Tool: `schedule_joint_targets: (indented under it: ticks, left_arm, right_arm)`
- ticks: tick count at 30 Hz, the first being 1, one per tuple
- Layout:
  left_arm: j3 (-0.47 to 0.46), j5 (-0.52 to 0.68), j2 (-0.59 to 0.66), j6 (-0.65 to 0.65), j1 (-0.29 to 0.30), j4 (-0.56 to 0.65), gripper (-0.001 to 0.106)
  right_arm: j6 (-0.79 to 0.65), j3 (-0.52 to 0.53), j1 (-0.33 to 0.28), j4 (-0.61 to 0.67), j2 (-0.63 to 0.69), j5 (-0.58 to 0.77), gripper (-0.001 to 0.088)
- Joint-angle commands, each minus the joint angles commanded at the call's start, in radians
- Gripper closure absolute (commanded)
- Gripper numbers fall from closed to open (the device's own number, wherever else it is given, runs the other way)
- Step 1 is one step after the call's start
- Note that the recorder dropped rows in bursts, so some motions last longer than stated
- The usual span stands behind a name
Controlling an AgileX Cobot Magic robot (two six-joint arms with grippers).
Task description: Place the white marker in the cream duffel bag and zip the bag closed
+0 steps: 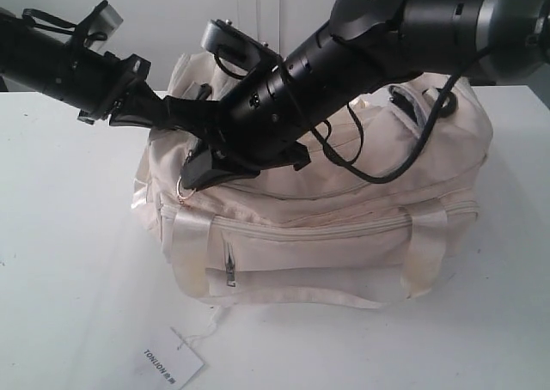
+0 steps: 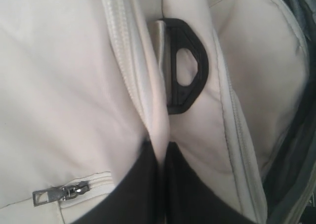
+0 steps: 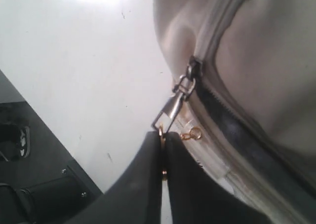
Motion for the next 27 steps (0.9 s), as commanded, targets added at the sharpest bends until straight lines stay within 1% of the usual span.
schedule_joint_targets:
  ticks: [4,8,13,15,18,22,27]
  left_arm:
    - [0.0,0.004,0.0,0.0,0.0,-0.065,0.105]
    - [0.0,-0.004,0.0,0.0,0.0,-0.069,0.105]
    - [0.0,-0.026,0.0,-0.019,0.0,-0.069,0.105]
    - [0.0,-0.026,0.0,-0.019,0.0,-0.053,0.105]
    - [0.0,-0.026,0.0,-0.019,0.0,0.026,0.105]
    - [0.0,-0.02,0.0,-0.019,0.0,0.115,0.105]
    - [0.0,-0.018,0.0,-0.019,0.0,0.175,0.105]
  right_arm:
    - [0.0,0.0,0.016,-0.003,0.009,0.003,0.0868]
    - [0.0,0.0,0.024,-0.016,0.008,0.02,0.0868]
    - [0.009,0.0,0.024,-0.12,0.008,0.111,0.0868]
    - [0.009,0.0,0.024,-0.161,0.008,0.155,0.0868]
    - [0.009,0.0,0.024,-0.219,-0.001,0.208,0.0868]
    - [0.009,0.0,0.022,-0.25,-0.033,0.213,0.0868]
    - [0.011,0.0,0.022,-0.325,-0.076,0.23,0.0868]
